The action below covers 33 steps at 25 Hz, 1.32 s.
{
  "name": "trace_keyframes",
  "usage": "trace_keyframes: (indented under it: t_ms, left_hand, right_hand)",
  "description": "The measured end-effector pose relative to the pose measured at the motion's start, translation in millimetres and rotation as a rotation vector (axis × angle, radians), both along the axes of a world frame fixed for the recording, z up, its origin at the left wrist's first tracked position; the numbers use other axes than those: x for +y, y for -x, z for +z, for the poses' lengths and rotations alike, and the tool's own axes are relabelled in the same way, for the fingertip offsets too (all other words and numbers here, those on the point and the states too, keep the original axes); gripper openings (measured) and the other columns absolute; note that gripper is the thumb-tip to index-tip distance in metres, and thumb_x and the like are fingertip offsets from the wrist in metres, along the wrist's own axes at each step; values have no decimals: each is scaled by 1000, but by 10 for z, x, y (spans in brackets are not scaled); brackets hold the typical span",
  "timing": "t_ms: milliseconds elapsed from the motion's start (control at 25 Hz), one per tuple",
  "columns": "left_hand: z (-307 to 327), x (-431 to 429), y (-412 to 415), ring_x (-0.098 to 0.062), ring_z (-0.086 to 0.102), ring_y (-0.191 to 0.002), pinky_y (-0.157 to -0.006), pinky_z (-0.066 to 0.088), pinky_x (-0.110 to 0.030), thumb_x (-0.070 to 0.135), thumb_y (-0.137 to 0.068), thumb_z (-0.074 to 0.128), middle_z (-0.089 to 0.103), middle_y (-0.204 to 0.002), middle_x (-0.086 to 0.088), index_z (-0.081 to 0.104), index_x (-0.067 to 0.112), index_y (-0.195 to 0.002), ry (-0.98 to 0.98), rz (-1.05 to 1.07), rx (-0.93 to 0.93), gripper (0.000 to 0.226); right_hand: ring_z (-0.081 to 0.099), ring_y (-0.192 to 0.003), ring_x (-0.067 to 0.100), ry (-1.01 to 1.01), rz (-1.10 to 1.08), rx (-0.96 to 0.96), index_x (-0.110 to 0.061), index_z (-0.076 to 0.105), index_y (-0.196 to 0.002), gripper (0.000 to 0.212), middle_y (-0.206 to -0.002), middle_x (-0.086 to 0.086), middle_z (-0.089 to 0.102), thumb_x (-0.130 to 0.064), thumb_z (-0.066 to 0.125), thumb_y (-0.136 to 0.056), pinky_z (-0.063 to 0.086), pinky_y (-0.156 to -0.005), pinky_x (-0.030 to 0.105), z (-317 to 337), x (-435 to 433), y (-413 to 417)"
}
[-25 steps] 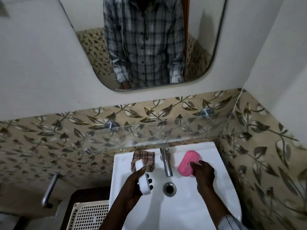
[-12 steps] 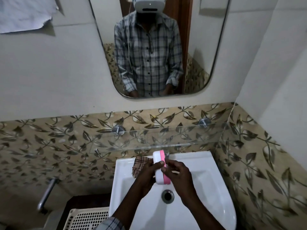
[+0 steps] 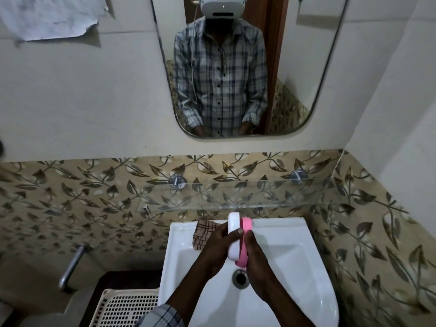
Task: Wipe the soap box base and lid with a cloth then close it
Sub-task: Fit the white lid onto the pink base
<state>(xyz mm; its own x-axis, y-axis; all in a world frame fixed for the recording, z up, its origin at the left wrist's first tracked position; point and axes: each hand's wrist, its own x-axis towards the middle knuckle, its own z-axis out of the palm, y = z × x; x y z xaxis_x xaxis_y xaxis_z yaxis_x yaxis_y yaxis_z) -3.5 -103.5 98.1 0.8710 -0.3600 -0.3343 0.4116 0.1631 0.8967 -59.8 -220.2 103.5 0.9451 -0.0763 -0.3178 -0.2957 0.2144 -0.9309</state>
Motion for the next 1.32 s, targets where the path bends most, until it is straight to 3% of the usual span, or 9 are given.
trace_keyframes:
  t_ms: [160, 240, 400, 560, 680, 880, 1080, 1240, 1320]
  left_hand:
    - [4, 26, -40, -32, 67, -117, -89, 57, -40, 32, -83, 80, 70, -128, -14, 64, 16, -131, 22, -44, -42, 53]
    - [-8, 41, -51, -31, 66, -119, -94, 56, -42, 32, -81, 82, 68, -131, -12, 61, 17, -134, 3, -83, -79, 59]
    - [-3, 44, -44, -31, 66, -119, -102, 53, -51, 32, -79, 83, 67, -132, -10, 61, 19, -134, -21, -89, -125, 61]
    - [2, -4, -17, -30, 66, -119, -100, 54, -53, 45, -78, 81, 68, -132, -9, 58, 24, -136, -41, -79, -123, 66]
    - [3, -81, 18, -23, 68, -117, -95, 57, -44, 52, -81, 76, 70, -129, -4, 58, 34, -135, -55, -65, -101, 60]
    - [-24, -164, 34, -30, 65, -119, -91, 56, -42, 52, -82, 74, 67, -130, -12, 56, 31, -135, 7, -70, -24, 60]
    - [5, -162, -56, -34, 63, -121, -97, 55, -49, 50, -85, 67, 63, -136, -15, 48, 23, -144, 19, 26, -5, 68]
    - [10, -230, -8, -24, 72, -94, -71, 58, -38, 44, -86, 64, 70, -111, -8, 50, 21, -135, 61, 170, 102, 56]
    - [-45, -211, 38, -33, 70, -98, -81, 58, -49, 45, -86, 65, 69, -114, -17, 54, 15, -132, 171, 222, 246, 55]
  right_hand:
    - [73, -97, 7, 46, -51, 52, -31, 60, -126, 59, -110, -5, 74, -68, 41, -84, 59, -76, 23, 76, 4, -101]
    - [75, -89, 10, 62, -84, 73, -32, 62, -117, 59, -104, -2, 75, -72, 40, -80, 59, -70, 24, 104, -12, -147]
    - [71, -98, 22, 70, -122, 111, -21, 57, -127, 64, -115, 9, 68, -68, 33, -90, 59, -84, 39, 93, 31, -185]
    - [63, -112, 30, 23, -165, 175, -11, 54, -135, 64, -124, 16, 64, -57, 27, -100, 51, -100, 43, 155, 97, -151]
    - [56, -124, 31, -12, -185, 166, -11, 48, -142, 65, -135, 16, 58, -55, 24, -101, 42, -110, 47, 236, 163, -132]
    - [49, -132, 31, 6, -246, 108, -12, 40, -148, 60, -143, 18, 52, -49, 25, -103, 37, -114, 46, 259, 251, -142]
    - [40, -139, 32, 52, -70, -22, -10, 34, -149, 53, -151, 14, 42, -39, 38, -104, 32, -116, 52, 214, 132, -255]
    - [42, -130, -3, 418, -60, -261, -26, 36, -146, 66, -139, -13, 40, -36, 69, -89, 38, -104, 14, 22, 78, -105]
    - [46, -122, -10, 534, -47, -341, -29, 42, -136, 73, -132, -16, 44, -37, 81, -75, 40, -92, 3, -190, -37, 64]
